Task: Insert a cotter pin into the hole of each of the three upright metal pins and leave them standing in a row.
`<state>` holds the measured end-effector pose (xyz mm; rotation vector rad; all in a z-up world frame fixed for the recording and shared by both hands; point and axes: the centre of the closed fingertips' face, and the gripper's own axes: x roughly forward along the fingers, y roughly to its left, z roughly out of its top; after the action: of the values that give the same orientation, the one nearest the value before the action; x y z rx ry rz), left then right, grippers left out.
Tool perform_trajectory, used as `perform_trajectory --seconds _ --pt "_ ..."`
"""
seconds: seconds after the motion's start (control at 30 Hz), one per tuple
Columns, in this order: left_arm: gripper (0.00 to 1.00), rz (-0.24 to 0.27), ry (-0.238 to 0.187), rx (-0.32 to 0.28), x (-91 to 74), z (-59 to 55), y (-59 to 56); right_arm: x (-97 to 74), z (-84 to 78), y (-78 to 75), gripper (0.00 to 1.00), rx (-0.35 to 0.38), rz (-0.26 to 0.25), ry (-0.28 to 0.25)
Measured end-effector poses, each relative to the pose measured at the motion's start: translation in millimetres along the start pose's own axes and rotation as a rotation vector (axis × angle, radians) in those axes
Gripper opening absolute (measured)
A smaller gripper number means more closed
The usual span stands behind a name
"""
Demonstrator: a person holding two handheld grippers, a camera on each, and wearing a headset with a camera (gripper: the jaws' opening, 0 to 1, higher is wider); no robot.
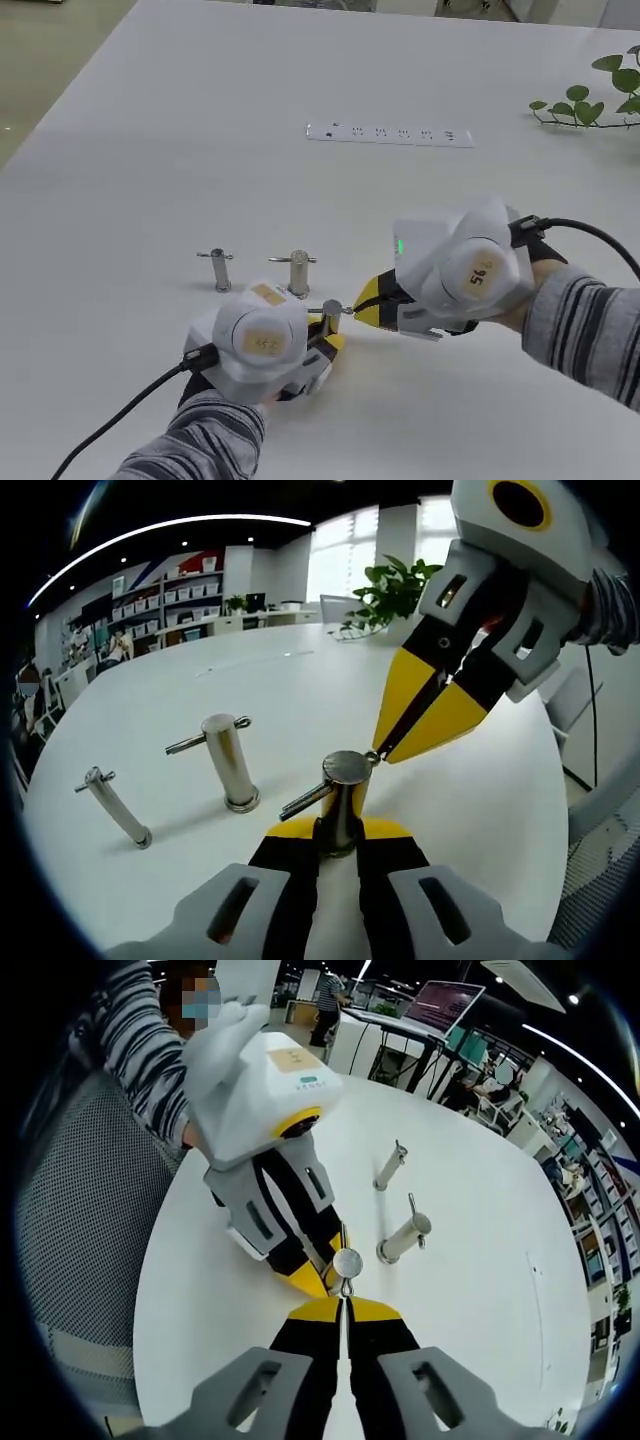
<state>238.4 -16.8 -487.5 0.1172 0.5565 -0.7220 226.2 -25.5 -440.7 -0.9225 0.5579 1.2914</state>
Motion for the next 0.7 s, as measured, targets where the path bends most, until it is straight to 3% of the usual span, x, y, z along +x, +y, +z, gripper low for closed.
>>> perform_trajectory --seconds 0.47,0.7 --pt "0.1 -0.008 0.004 -0.007 -0.5 0.1 -0.2 0.0 1.4 0.9 0.0 0.029 0.006 -0.007" --pt "0.11 -0.02 0.007 0.008 -0.2 -0.5 0.1 1.1 8.0 -0.8 0.08 0.143 0.002 -0.055"
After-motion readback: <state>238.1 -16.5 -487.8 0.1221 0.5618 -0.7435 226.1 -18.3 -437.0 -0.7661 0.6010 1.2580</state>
